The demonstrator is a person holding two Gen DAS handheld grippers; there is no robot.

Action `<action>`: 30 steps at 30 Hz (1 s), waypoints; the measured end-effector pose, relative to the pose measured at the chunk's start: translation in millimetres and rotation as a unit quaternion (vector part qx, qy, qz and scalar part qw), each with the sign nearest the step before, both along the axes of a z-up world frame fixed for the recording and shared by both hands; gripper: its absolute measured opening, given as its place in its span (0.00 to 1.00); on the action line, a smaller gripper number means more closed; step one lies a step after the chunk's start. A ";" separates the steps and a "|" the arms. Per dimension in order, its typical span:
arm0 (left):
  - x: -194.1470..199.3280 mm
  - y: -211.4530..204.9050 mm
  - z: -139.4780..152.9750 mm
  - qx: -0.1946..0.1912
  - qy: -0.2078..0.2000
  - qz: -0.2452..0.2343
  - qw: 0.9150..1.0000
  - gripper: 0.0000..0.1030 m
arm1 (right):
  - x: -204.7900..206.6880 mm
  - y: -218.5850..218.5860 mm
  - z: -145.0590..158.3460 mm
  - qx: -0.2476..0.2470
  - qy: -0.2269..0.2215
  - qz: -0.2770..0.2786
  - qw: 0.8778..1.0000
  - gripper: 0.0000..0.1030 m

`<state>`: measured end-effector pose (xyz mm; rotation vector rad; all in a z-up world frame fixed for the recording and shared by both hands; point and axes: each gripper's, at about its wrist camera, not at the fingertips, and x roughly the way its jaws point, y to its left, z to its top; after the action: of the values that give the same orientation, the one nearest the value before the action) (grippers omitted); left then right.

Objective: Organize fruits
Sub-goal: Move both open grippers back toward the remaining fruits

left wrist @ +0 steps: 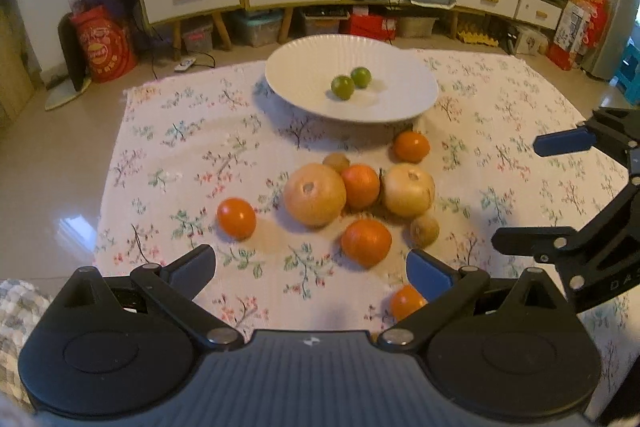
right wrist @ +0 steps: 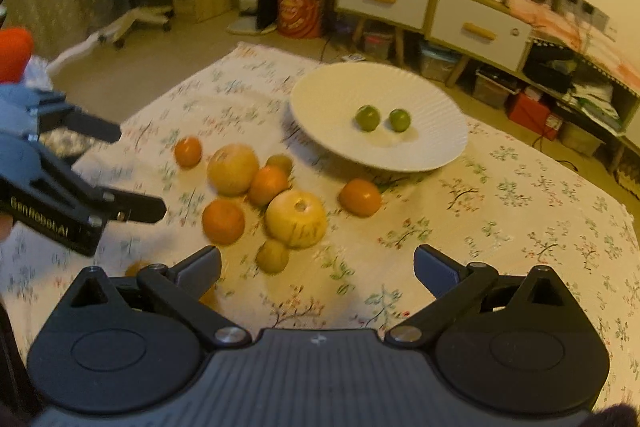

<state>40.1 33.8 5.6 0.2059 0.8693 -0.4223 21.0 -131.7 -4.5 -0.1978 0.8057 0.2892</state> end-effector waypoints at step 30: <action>20.3 54.9 -57.7 -0.034 -0.037 0.026 0.998 0.85 | -24.4 14.3 -43.8 0.088 0.018 0.071 0.993 0.96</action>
<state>60.3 88.7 -52.1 0.1352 0.7853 -0.3927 -3.4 -117.4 -48.2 -0.0837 0.7991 0.4974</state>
